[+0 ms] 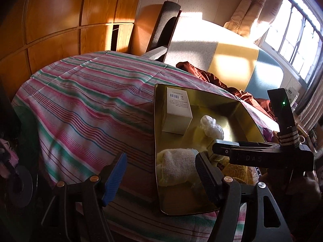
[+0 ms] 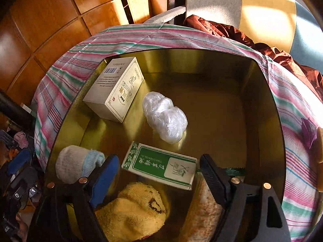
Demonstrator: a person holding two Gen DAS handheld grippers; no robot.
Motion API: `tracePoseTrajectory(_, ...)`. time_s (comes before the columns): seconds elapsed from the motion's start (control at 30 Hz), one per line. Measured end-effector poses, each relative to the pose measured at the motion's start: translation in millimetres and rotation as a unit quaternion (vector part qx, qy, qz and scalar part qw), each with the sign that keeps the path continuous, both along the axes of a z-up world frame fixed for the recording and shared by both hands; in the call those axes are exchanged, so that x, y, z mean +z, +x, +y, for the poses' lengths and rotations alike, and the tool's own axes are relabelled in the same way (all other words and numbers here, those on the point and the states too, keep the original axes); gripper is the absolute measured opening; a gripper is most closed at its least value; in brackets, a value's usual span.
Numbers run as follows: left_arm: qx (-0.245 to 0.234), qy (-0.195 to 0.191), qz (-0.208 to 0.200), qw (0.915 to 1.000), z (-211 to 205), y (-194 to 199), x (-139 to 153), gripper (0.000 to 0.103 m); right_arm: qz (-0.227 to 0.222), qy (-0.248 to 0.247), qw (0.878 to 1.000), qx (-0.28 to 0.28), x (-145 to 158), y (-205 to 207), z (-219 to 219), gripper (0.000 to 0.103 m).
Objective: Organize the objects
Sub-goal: 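Open the left tool over the tray while the right tool drops the green box in, then move both tools back from the tray toward the remaining items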
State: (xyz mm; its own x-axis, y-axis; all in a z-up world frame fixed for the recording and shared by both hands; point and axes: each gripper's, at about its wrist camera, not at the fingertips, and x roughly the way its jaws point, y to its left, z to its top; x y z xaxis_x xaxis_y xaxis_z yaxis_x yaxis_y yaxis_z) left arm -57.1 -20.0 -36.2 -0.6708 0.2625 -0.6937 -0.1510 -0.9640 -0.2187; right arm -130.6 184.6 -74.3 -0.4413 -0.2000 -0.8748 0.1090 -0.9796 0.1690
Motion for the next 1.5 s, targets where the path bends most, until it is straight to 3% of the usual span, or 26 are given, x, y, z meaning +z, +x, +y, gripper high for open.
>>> tracePoseTrajectory(0.5, -0.017, -0.022, 0.011, 0.9996, 16.4, 6.8, 9.7, 0.075, 0.061, 0.018, 0.997, -0.032, 37.7, 45.9, 38.5, 0.085)
tracePoseTrajectory(0.7, -0.032, -0.033, 0.021, 0.9987, 29.7, 11.9, 17.1, 0.077, 0.075, 0.025, 0.994, -0.073, 48.5, 73.0, 83.9, 0.085)
tracePoseTrajectory(0.93, -0.065, -0.042, 0.035, 0.9964, 54.0, 16.9, 28.0, 0.078, 0.078, 0.04, 0.983, -0.159, 57.5, 108.8, 166.8, 0.085)
tracePoseTrajectory(1.1, -0.094, -0.047, 0.044, 0.9935, 75.6, 18.7, 35.9, 0.08, 0.076, 0.065, 0.966, -0.239, 63.0, 136.7, 237.4, 0.085)
tracePoseTrajectory(1.23, -0.122, -0.051, 0.049, 0.99, 96.7, 20.5, 39.2, 0.081, 0.073, 0.071, 0.943, -0.316, 66.7, 162.4, 294.9, 0.085)
tracePoseTrajectory(1.37, -0.155, -0.053, 0.053, 0.985, 122.6, 22.5, 42.6, 0.081, 0.062, 0.067, 0.912, -0.401, 62.2, 187.3, 345.8, 0.085)
tracePoseTrajectory(1.5, -0.199, -0.057, 0.06, 0.9766, 157.4, 28.7, 46.2, 0.082, 0.061, 0.002, 0.876, -0.479, 42.9, 215.5, 384.5, 0.085)
